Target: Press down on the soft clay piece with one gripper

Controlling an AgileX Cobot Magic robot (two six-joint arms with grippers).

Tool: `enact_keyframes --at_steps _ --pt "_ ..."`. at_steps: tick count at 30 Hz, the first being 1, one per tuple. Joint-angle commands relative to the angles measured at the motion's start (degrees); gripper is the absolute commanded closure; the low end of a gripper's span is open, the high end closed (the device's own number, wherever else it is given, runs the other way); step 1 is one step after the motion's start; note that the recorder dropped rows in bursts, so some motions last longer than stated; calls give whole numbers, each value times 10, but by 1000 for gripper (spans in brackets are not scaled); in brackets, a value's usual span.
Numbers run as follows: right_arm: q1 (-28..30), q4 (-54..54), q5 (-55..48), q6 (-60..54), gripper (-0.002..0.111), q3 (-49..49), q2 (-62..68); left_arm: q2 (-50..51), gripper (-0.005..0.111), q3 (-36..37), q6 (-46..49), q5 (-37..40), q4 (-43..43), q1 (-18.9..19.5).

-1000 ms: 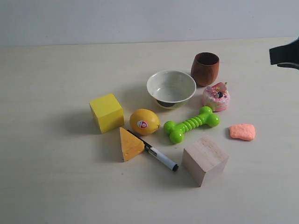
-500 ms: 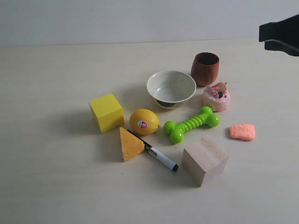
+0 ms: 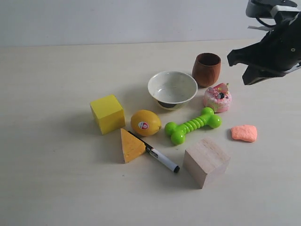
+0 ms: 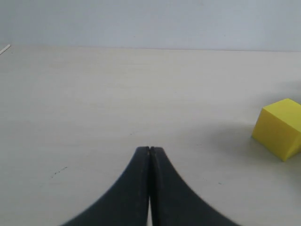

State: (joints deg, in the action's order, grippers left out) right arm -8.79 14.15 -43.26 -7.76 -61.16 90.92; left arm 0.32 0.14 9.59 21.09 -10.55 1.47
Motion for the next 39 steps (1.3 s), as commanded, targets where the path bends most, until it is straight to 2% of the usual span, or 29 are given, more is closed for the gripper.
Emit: enact_keyframes --at_steps 1,20,25,39 --pt "-2 -7 0 5 108 -5 31 -3 107 -1 -1 -5 -2 -3" --pt "-2 -25 22 10 108 -6 130 -3 107 -1 -1 -5 -2 -3" --pt "-2 -54 12 44 108 -4 149 -3 107 -1 -1 -5 -2 -3" --pt "-2 -70 -2 83 108 22 152 -3 107 -1 -1 -5 -2 -3"
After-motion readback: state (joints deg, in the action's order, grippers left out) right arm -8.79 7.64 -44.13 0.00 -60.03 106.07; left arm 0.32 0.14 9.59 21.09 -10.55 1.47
